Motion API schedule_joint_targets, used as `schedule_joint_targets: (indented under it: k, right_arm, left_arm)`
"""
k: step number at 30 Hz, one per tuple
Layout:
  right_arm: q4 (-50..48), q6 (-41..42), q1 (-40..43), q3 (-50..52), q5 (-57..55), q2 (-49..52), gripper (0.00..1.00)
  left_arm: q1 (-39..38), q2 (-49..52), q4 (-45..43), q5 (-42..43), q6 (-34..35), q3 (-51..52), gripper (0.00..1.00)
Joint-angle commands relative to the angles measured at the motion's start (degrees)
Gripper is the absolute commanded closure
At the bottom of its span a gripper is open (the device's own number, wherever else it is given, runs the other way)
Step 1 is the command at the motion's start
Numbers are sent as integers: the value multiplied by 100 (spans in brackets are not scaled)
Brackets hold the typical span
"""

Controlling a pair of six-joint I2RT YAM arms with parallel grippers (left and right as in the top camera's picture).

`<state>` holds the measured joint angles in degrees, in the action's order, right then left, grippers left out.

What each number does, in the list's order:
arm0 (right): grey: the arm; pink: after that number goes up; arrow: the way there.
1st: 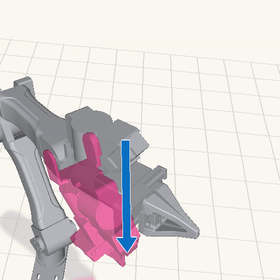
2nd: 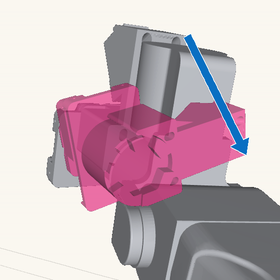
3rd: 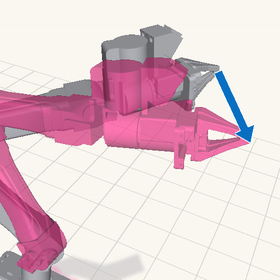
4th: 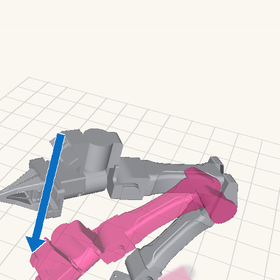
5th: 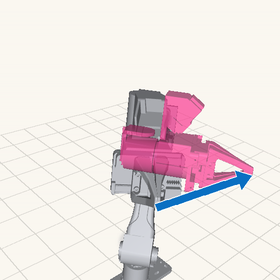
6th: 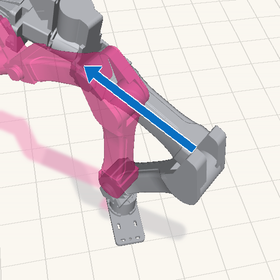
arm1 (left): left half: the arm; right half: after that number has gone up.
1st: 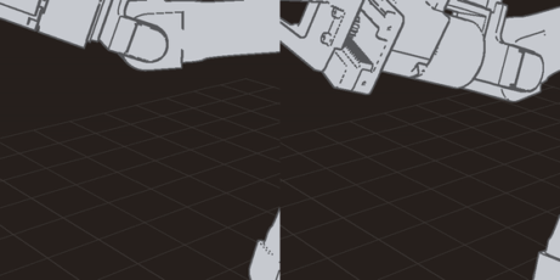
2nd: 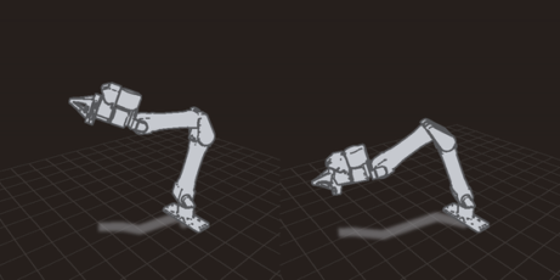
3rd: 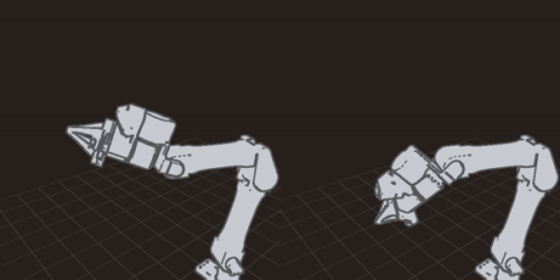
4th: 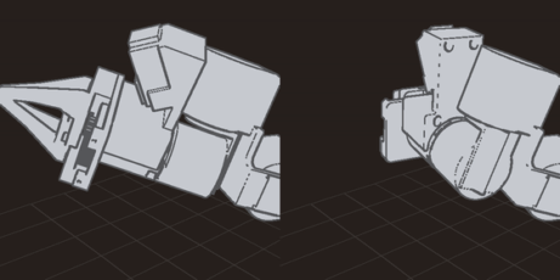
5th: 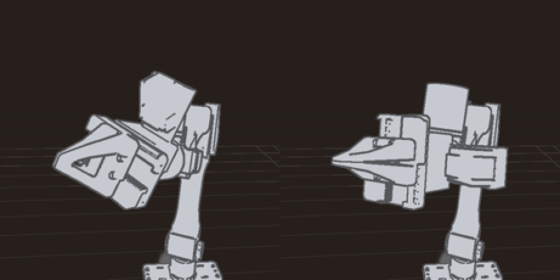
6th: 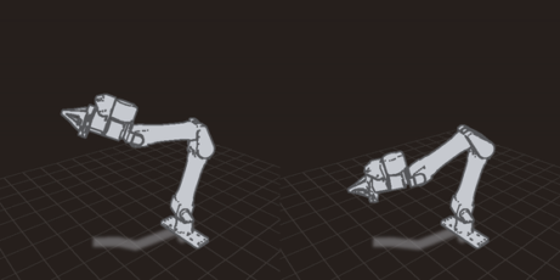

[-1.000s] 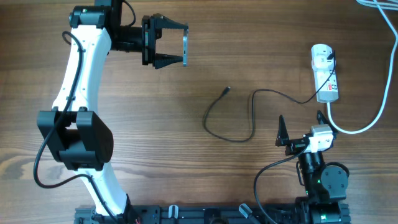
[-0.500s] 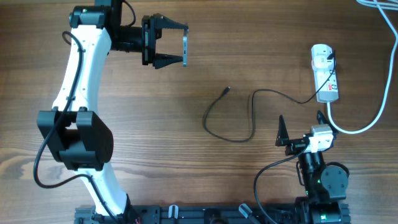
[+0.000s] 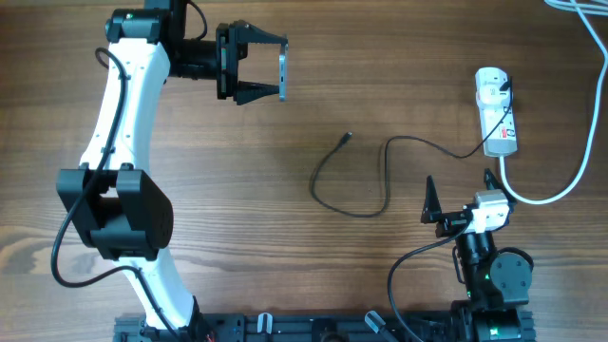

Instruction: Plug charger to phone and switch on socket

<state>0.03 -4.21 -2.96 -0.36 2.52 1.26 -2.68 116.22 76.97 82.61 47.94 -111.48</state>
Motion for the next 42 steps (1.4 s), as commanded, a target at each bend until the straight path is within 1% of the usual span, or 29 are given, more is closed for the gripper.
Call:
schedule_joint_targets:
  k: [1, 18, 22, 42]
  right_arm:
    - [-15, -31, -20, 7, -55, -35, 0]
    - [-15, -31, -20, 7, -55, -33, 0]
    - [-15, -31, -20, 7, -55, -35, 0]
    - [-15, -33, -20, 7, -55, -35, 0]
  left_arm:
    - [7, -223, 2, 334, 55, -17, 27]
    - [7, -223, 2, 363, 55, -17, 27]
    - [7, -223, 2, 525, 52, -17, 27]
    - [7, -223, 2, 525, 52, -17, 28]
